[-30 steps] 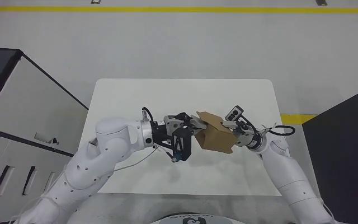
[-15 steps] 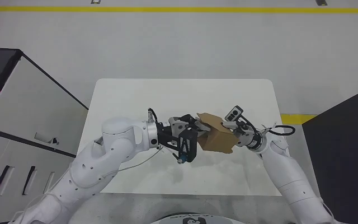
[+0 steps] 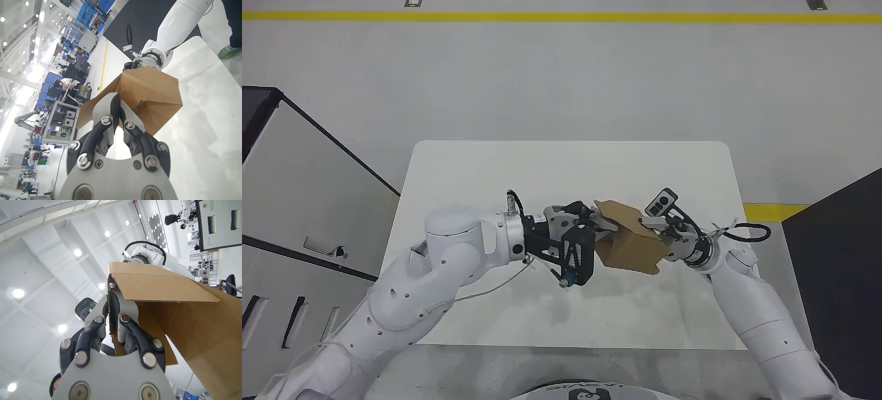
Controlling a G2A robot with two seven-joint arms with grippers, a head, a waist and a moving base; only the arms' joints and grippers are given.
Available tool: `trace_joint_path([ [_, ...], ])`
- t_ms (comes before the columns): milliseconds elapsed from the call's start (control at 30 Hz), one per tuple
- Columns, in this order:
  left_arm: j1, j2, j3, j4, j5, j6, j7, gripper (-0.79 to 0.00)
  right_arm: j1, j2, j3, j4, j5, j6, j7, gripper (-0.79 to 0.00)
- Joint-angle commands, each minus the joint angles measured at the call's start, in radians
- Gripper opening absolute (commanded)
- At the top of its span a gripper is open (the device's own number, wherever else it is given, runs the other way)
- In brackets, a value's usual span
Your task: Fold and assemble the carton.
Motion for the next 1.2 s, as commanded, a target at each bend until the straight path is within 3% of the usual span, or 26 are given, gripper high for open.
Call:
trace_joint_path([
  [0,-0.002,-0.002,0.009,0.003,0.001,0.0,0.001,-0.785,0.001,-0.001,-0.003,-0.001,0.0,0.001,0.002,-0.785],
  [767,-0.016,-0.009,0.029,0.018,0.002,0.003,0.004,-0.785,0.005,-0.001,-0.009,0.004,0.002,-0.004,0.012,-0.785],
  [1167,0.007,-0.001,-0.021,-0.008,-0.002,0.006,-0.008,-0.785,0.002,0.0,0.003,0.014,0.015,-0.011,0.02,-0.785],
])
